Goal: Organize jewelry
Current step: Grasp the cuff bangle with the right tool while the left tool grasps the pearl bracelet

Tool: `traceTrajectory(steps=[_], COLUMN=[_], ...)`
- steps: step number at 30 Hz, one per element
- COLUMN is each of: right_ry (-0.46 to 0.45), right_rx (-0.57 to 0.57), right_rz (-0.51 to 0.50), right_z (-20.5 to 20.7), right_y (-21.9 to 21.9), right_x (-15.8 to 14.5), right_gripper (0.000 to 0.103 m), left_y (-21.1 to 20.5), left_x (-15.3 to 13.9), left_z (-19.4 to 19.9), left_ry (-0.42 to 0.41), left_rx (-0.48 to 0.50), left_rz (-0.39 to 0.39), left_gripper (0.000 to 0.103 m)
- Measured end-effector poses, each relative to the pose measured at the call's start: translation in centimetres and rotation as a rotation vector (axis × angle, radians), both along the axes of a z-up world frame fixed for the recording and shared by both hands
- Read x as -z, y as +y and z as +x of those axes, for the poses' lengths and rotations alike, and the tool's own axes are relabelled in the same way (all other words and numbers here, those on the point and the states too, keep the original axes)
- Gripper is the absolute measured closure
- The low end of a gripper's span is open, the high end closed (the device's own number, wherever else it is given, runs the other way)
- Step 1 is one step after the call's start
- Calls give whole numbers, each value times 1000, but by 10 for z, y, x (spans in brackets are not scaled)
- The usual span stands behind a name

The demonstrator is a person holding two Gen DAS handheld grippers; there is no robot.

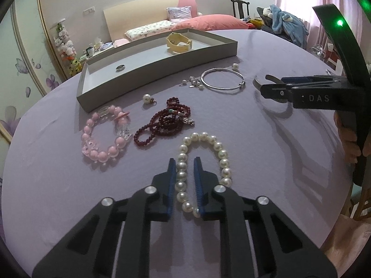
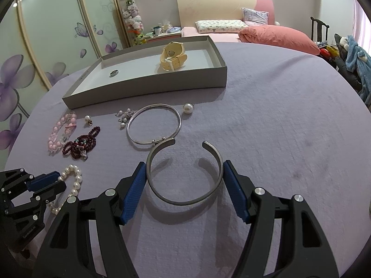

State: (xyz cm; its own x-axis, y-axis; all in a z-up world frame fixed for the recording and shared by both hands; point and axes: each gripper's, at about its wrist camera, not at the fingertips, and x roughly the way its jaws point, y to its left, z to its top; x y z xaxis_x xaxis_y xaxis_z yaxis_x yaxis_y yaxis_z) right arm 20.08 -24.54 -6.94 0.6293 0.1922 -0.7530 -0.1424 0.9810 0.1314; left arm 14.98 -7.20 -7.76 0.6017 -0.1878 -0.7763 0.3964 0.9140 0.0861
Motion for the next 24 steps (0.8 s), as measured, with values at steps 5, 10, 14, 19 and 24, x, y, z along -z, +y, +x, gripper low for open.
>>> traceTrajectory(steps=[5, 10, 14, 19, 24], right_ry=[-1, -12, -30, -60, -126], right_rx=[1, 3, 1, -13, -33], right_rz=[1, 6, 15, 30, 46], right_z=[0, 0, -4, -11, -20], right_y=[0, 0, 0, -1, 3], right_x=[0, -4, -7, -11, -20], right_gripper=[36, 36, 36, 36, 36], left_y=[-3, 10, 25, 42, 57], left_x=[1, -1, -10, -28, -48], left_z=[-2, -1, -6, -16, -28], left_ry=[-16, -20, -49, -105, -178], left_rx=[8, -31, -58, -74, -83], left_rz=[16, -42, -111, -237, -357], left_gripper=[93, 93, 93, 93, 93])
